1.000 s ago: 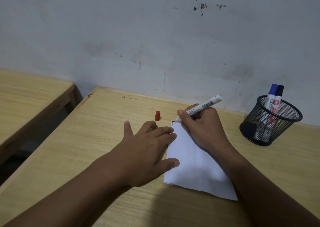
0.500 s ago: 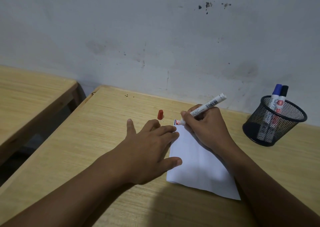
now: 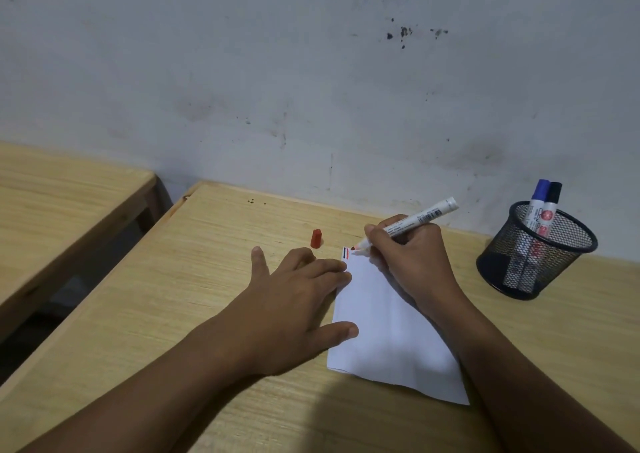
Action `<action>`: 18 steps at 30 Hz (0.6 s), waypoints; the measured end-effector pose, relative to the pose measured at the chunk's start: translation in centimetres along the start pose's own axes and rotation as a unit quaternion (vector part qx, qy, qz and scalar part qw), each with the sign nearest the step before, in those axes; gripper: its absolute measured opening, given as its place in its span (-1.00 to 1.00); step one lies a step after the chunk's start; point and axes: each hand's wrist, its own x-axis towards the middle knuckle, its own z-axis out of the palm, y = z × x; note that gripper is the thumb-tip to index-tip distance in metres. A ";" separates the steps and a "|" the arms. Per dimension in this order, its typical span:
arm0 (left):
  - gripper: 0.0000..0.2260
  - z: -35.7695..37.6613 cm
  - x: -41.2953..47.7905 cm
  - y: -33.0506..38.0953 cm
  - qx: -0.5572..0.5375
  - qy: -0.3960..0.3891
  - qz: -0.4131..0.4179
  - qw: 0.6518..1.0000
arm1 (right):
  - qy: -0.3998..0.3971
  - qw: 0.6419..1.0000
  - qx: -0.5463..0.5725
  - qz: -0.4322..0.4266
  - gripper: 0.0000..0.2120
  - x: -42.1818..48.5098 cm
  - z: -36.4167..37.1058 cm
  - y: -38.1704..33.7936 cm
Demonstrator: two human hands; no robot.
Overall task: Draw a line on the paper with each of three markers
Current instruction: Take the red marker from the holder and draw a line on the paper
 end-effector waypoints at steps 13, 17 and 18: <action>-0.67 -1.9 3.8 -1.6 -0.084 0.138 -0.167 0.973 | 0.014 0.988 0.153 -0.020 -0.83 -1.8 -4.6 -5.1; -0.87 -4.4 4.6 -0.1 -0.080 0.157 -0.173 0.969 | 0.018 0.992 0.115 -0.050 -0.81 -4.0 -7.3 -7.4; -0.89 -5.4 4.5 0.5 -0.105 0.169 -0.174 0.964 | 0.021 0.992 0.110 -0.056 -0.81 -4.6 -8.0 -8.0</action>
